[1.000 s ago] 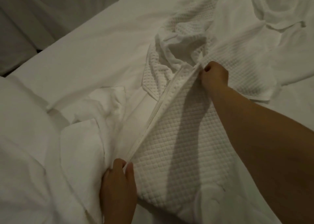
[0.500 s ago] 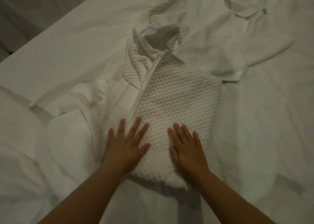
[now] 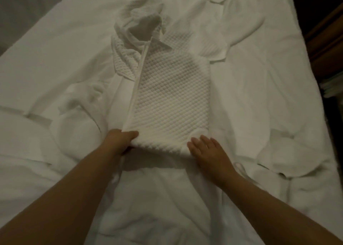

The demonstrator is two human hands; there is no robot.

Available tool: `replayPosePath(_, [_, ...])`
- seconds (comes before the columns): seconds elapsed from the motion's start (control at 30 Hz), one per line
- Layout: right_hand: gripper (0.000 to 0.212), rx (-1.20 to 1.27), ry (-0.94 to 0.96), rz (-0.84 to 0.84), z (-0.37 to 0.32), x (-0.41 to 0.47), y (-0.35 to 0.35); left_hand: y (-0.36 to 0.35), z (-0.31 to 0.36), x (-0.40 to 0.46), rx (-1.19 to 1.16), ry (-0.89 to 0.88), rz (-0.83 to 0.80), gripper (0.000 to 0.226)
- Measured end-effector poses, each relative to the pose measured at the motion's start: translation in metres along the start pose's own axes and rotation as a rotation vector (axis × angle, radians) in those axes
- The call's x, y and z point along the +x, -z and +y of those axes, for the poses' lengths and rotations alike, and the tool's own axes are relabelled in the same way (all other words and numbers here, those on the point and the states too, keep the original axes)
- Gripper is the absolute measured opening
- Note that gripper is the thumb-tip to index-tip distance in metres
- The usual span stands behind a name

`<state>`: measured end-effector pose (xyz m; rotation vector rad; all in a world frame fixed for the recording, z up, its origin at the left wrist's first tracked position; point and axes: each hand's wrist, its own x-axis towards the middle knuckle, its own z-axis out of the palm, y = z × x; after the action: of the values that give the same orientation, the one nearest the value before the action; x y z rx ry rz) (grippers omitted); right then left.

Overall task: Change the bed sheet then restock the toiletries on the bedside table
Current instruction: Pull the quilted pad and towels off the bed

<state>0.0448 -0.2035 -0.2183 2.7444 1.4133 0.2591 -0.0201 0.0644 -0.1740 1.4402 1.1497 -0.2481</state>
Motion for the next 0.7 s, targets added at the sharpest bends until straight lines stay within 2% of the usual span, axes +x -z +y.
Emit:
replayPosePath(0.07, [0.027,0.012,-0.007,0.057,-0.005,0.002,0.007,-0.001,0.002,-0.012,-0.083,0.039,-0.042,0.014])
replayPosePath(0.23, [0.024,0.027,-0.048,0.074,-0.037,-0.034,0.036,0.014,-0.035,-0.04,-0.039,0.146,-0.061,0.01])
replayPosePath(0.37, [0.027,0.148,-0.06,0.001,-0.079,-0.096,0.05,0.032,-0.083,-0.074,0.172,0.225,-0.187,0.027])
replayPosePath(0.43, [0.031,0.221,-0.092,-0.014,-0.083,-0.104,0.062,0.037,-0.086,-0.089,0.216,0.191,-0.2,0.043])
replayPosePath(0.53, [0.024,0.27,-0.102,0.103,-0.065,-0.082,0.091,0.041,-0.052,-0.097,0.19,0.065,-0.174,0.06])
replayPosePath(0.6, [0.023,0.329,-0.151,0.198,-0.044,-0.055,0.112,0.042,-0.013,-0.099,0.134,0.018,-0.184,0.046])
replayPosePath(0.67, [0.022,0.448,-0.289,0.267,-0.022,-0.024,0.13,0.04,0.027,-0.096,0.098,0.004,-0.213,0.018])
replayPosePath(0.7, [0.027,0.521,-0.377,0.285,-0.011,-0.008,0.135,0.039,0.046,-0.091,0.076,-0.006,-0.23,0.013])
